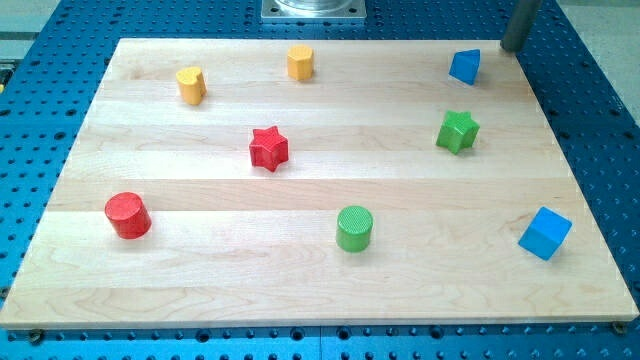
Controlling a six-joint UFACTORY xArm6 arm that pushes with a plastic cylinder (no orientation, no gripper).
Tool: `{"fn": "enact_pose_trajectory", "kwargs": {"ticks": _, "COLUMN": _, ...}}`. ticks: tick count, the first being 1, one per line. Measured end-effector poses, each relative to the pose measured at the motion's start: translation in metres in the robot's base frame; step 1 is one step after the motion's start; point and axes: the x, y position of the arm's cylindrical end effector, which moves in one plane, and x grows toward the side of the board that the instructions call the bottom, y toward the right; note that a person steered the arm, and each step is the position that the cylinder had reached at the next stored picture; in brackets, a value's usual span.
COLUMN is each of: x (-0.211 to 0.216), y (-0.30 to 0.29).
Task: Place the red circle at the bottom of the red star
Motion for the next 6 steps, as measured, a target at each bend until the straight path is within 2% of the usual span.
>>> {"fn": "enact_pose_trajectory", "kwargs": {"ticks": 4, "x": 0.106, "y": -0.009}}
{"fn": "enact_pose_trajectory", "kwargs": {"ticks": 6, "x": 0.131, "y": -0.026}}
